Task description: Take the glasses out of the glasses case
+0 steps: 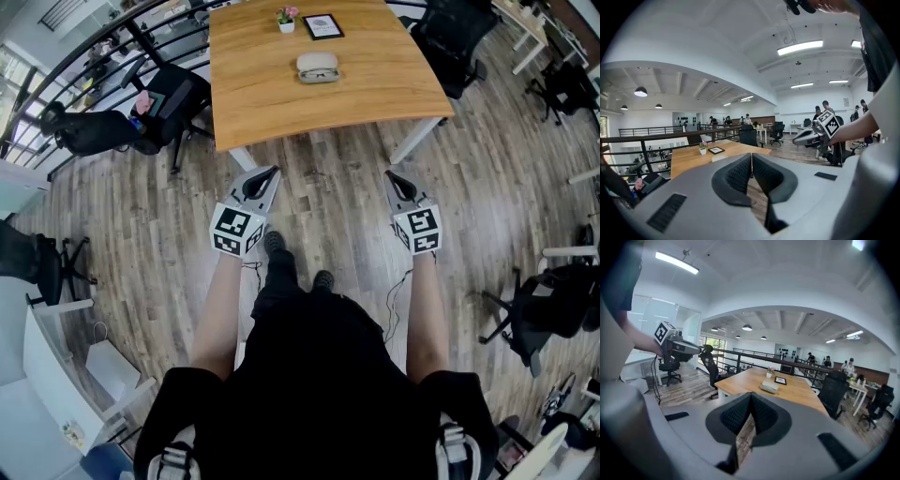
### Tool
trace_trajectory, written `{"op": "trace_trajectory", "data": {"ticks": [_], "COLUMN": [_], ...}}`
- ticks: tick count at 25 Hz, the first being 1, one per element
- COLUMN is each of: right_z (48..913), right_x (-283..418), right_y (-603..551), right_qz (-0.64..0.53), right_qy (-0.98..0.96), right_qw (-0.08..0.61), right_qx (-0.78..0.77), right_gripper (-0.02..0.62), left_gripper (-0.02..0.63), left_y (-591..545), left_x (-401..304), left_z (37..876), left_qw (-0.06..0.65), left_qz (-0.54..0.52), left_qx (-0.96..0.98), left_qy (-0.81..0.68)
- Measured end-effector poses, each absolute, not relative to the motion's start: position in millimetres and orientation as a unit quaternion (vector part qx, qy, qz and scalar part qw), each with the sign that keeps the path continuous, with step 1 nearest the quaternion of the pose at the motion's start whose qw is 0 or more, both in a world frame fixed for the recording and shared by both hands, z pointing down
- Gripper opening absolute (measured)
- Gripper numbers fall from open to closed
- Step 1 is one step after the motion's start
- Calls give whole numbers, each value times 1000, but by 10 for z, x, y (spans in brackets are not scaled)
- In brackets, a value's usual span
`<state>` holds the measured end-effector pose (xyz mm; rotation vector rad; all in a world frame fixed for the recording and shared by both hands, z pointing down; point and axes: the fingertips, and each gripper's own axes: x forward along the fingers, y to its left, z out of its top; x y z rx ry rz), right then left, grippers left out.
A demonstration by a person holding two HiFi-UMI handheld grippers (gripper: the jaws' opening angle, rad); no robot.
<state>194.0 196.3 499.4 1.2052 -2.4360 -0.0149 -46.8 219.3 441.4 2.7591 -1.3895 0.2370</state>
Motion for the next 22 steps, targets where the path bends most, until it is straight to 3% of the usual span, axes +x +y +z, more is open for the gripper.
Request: {"op": "trace_trajectory", "data": {"ticks": [22], "right_z": [5115], "right_x": [1878], "right_y": [1915], "right_qz": [11], "right_qy": [-877], "right_qw": [201], "right_qx": [437], "right_gripper": [6], "left_gripper": [25], "left_y": [2183], "left_x": [-484], "left_z": [4430], "left_qw": [19], "left_qz": [93], "left_qx": [894], "left_qy": [-438]}}
